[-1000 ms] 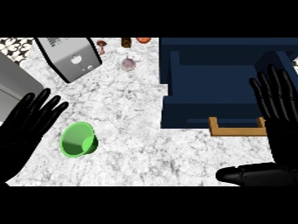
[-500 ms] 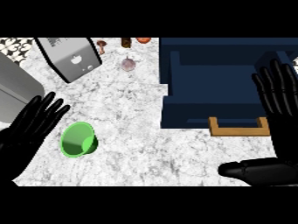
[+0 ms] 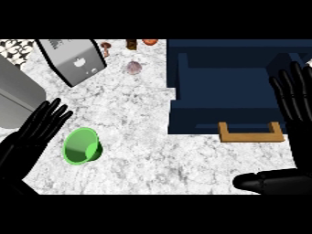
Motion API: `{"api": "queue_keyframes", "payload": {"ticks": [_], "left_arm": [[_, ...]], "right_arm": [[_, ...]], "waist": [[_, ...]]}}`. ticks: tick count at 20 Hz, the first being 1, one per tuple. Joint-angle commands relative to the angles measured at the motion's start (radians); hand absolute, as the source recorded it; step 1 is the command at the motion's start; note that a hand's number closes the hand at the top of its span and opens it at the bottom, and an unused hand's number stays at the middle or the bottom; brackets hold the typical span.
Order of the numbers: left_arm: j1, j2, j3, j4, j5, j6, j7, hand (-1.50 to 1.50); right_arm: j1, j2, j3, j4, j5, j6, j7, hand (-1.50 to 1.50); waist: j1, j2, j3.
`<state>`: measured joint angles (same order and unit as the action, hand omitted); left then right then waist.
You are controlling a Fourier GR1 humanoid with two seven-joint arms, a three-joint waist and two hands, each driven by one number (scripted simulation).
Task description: Pick up the cup, place it into the drawer and close the drawer
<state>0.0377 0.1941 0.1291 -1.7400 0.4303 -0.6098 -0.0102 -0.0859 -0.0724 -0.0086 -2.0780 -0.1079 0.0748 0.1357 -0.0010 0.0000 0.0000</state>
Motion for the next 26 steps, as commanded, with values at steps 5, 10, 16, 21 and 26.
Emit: {"api": "queue_keyframes", "payload": {"ticks": [5,10,16,21,26], "left_arm": [[-0.058,0.029,0.069,0.282,-0.134,-0.073,-0.186,-1.50],[-0.102,-0.016,0.026,0.449,-0.336,-0.041,-0.378,-1.50],[-0.107,0.001,0.024,0.539,-0.383,-0.049,-0.452,-1.50],[-0.197,0.080,0.073,0.688,-0.358,-0.097,-0.492,-1.50],[-0.255,0.065,0.047,0.916,-0.466,-0.023,-0.677,-1.50]], "right_arm": [[-0.029,-0.024,-0.038,-0.022,-0.045,0.013,0.055,-1.50],[-0.013,-0.018,-0.024,-0.049,-0.033,0.007,0.074,-1.50],[-0.091,-0.049,-0.100,0.079,-0.075,0.046,0.004,-1.50],[-0.022,-0.061,-0.103,-0.032,-0.124,0.069,0.071,-1.50],[-0.048,-0.019,-0.049,0.045,-0.028,0.032,0.007,-1.50]], "waist": [[-0.001,0.000,0.000],[-0.005,0.001,-0.001],[0.000,0.001,0.000],[-0.004,0.000,0.000],[-0.004,0.002,-0.001]]}}
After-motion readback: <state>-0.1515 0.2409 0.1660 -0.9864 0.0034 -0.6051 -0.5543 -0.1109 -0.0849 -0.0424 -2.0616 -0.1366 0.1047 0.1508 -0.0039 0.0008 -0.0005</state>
